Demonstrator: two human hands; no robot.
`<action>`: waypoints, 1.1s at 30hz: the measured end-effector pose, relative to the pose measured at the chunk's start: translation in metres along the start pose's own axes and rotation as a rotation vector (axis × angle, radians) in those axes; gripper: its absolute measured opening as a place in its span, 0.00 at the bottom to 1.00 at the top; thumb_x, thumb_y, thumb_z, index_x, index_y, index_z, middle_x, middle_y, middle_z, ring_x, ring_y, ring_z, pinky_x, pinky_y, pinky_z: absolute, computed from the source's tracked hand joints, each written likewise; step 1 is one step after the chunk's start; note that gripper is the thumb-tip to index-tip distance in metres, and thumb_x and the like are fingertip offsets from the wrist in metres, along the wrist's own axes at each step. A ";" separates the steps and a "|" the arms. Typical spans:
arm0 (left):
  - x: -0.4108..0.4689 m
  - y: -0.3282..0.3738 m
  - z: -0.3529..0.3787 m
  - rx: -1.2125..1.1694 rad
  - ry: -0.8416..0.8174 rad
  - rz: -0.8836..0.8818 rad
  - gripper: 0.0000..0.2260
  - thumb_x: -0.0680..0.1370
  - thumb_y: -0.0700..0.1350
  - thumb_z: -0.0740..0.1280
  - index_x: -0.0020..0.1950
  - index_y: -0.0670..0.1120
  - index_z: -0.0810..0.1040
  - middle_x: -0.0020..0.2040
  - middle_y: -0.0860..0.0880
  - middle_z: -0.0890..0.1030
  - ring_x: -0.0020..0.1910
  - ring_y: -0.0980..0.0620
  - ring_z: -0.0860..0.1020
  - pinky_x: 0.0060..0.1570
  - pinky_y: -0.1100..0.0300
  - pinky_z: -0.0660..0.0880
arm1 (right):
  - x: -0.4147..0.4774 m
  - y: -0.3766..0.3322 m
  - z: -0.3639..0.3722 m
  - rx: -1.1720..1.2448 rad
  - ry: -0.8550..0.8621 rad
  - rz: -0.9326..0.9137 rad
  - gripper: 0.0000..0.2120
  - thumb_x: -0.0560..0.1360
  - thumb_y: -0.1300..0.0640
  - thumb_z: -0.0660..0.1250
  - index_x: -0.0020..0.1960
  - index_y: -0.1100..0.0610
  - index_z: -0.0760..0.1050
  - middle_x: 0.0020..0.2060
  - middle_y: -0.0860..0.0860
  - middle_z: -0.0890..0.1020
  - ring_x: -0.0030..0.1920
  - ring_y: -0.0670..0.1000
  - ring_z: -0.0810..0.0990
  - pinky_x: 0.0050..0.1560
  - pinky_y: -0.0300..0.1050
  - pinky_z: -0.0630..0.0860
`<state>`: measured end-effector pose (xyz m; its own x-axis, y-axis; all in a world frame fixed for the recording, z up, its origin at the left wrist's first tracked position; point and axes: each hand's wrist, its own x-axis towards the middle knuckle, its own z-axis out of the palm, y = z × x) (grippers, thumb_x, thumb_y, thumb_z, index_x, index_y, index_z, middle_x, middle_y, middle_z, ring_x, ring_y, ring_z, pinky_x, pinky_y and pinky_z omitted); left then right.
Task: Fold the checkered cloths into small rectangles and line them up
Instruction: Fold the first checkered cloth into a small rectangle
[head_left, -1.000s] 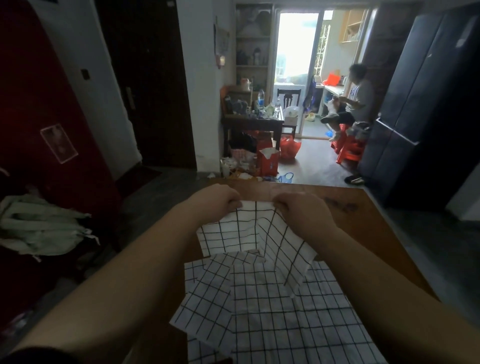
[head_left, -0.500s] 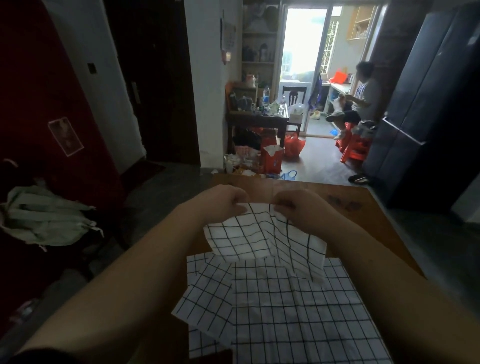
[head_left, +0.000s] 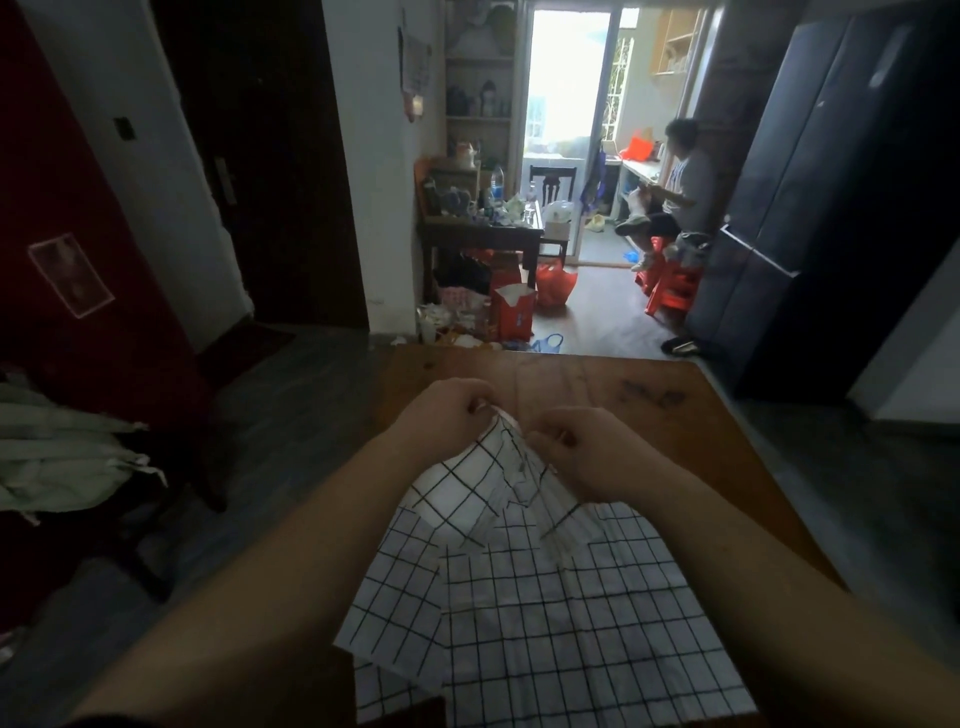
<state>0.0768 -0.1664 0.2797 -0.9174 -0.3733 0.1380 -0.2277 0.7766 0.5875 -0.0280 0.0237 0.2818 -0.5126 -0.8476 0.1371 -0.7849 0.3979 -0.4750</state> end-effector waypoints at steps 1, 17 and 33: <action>0.001 0.000 0.001 -0.033 0.009 -0.011 0.09 0.82 0.45 0.66 0.57 0.54 0.84 0.52 0.54 0.83 0.46 0.52 0.82 0.49 0.49 0.82 | -0.001 0.001 0.000 0.026 0.006 0.026 0.11 0.81 0.47 0.64 0.44 0.50 0.78 0.35 0.44 0.80 0.34 0.35 0.78 0.34 0.32 0.70; -0.012 0.006 -0.018 -0.521 0.036 -0.029 0.14 0.83 0.37 0.62 0.56 0.51 0.85 0.54 0.50 0.86 0.51 0.51 0.85 0.53 0.46 0.84 | 0.014 0.008 -0.001 0.134 0.170 0.027 0.25 0.77 0.57 0.72 0.72 0.46 0.71 0.71 0.47 0.72 0.69 0.49 0.71 0.68 0.51 0.74; -0.012 -0.018 -0.034 -0.596 0.152 -0.155 0.09 0.84 0.42 0.63 0.58 0.47 0.83 0.51 0.51 0.85 0.46 0.58 0.85 0.38 0.67 0.78 | 0.028 0.023 -0.008 -0.005 0.094 0.186 0.05 0.78 0.53 0.69 0.52 0.51 0.81 0.45 0.47 0.83 0.46 0.48 0.80 0.48 0.48 0.79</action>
<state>0.1026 -0.1934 0.2940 -0.8220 -0.5602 0.1019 -0.0928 0.3084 0.9467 -0.0626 0.0121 0.2818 -0.6790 -0.7230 0.1275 -0.6751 0.5467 -0.4953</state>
